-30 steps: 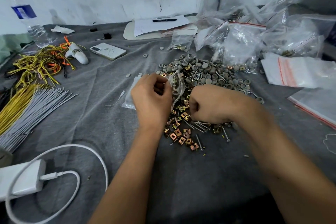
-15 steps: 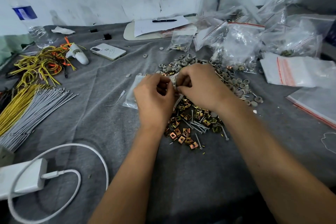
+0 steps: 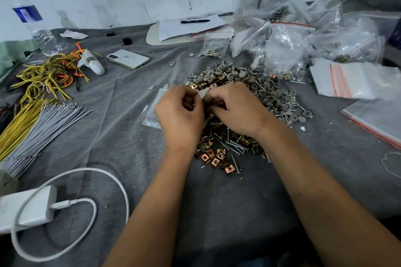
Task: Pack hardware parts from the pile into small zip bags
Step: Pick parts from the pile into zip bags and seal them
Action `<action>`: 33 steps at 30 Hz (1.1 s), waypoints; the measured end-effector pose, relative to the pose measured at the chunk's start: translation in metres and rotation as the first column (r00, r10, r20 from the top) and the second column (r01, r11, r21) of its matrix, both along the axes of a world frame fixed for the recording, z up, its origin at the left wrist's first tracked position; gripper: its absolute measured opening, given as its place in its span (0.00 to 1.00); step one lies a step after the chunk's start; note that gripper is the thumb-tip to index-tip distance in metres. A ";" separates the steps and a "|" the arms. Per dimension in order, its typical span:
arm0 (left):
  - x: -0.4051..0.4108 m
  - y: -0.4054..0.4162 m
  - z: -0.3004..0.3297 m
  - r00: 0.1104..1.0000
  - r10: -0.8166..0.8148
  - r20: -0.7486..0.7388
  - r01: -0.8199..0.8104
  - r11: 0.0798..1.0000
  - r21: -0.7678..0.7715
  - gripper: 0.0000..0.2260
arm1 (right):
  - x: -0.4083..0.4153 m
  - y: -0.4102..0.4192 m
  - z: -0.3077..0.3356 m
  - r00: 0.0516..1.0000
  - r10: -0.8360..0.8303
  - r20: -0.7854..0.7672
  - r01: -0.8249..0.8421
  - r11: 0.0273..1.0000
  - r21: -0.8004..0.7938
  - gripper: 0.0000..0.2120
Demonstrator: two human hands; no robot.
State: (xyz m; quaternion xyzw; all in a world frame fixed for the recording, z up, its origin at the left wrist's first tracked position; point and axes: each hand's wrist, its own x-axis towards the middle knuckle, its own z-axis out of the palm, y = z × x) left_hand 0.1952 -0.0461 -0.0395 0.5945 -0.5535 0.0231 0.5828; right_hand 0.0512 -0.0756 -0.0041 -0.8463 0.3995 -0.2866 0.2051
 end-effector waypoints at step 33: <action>-0.008 0.007 -0.010 0.988 0.003 -0.154 0.008 0.998 0.069 0.05 | -0.011 0.019 0.012 0.983 -0.113 0.142 0.119 0.992 -0.035 0.01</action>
